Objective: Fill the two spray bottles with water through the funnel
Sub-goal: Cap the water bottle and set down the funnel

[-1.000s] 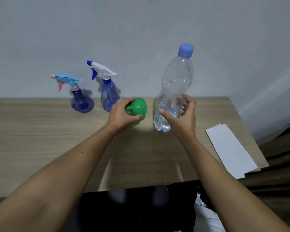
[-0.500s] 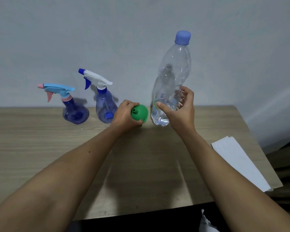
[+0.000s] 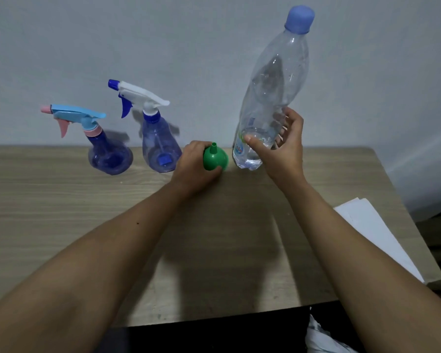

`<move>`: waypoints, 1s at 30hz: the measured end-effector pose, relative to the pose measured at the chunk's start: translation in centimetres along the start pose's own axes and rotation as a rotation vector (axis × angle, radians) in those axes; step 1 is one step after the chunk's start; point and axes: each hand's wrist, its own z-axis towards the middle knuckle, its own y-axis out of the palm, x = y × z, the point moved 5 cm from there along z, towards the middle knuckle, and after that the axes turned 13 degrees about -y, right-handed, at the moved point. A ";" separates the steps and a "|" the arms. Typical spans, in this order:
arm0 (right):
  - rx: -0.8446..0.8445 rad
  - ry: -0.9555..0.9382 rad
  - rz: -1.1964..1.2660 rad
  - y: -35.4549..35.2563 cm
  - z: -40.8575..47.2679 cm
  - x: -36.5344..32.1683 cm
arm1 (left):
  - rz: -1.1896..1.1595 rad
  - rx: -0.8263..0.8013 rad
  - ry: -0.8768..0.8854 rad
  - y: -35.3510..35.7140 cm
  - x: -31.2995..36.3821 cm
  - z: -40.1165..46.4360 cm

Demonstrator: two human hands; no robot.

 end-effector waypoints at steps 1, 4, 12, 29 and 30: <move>-0.006 -0.001 0.003 0.0 -0.1 0.0 | 0.000 0.000 0.002 0.0 0.0 -0.1; -0.016 0.004 0.023 0.0 -0.4 0.3 | 0.000 0.002 0.002 -0.1 -0.1 -0.3; -0.008 -0.023 0.049 -0.4 -1.0 0.6 | -0.083 0.024 -0.001 0.1 -0.5 -1.2; 0.160 0.172 -0.171 -9.3 -11.4 1.5 | -0.180 -0.080 0.139 2.4 1.8 -7.8; 0.178 0.177 -0.201 -10.7 -12.5 1.4 | -0.178 -0.120 0.173 3.4 2.9 -8.0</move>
